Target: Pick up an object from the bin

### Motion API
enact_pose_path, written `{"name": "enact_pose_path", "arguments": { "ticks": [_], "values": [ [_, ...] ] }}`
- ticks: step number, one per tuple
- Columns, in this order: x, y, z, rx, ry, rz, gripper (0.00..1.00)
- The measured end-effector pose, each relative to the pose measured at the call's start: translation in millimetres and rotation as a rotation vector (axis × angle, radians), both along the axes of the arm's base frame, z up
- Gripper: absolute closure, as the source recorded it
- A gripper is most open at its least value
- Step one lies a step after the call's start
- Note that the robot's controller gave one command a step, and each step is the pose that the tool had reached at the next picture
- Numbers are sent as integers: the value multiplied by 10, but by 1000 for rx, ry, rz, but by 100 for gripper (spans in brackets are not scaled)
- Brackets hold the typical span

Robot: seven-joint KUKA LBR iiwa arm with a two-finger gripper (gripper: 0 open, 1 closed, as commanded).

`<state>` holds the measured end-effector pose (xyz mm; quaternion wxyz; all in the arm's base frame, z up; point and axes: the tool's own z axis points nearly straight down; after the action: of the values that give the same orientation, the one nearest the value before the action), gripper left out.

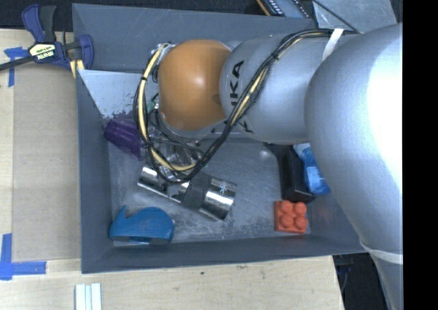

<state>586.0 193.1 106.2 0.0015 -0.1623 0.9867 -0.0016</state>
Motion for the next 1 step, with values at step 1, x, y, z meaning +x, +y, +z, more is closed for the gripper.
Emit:
{"name": "enact_pose_path", "arguments": {
  "ticks": [1],
  "values": [
    [-490,-582,-148,15,-8,-409,0]
  ]
}}
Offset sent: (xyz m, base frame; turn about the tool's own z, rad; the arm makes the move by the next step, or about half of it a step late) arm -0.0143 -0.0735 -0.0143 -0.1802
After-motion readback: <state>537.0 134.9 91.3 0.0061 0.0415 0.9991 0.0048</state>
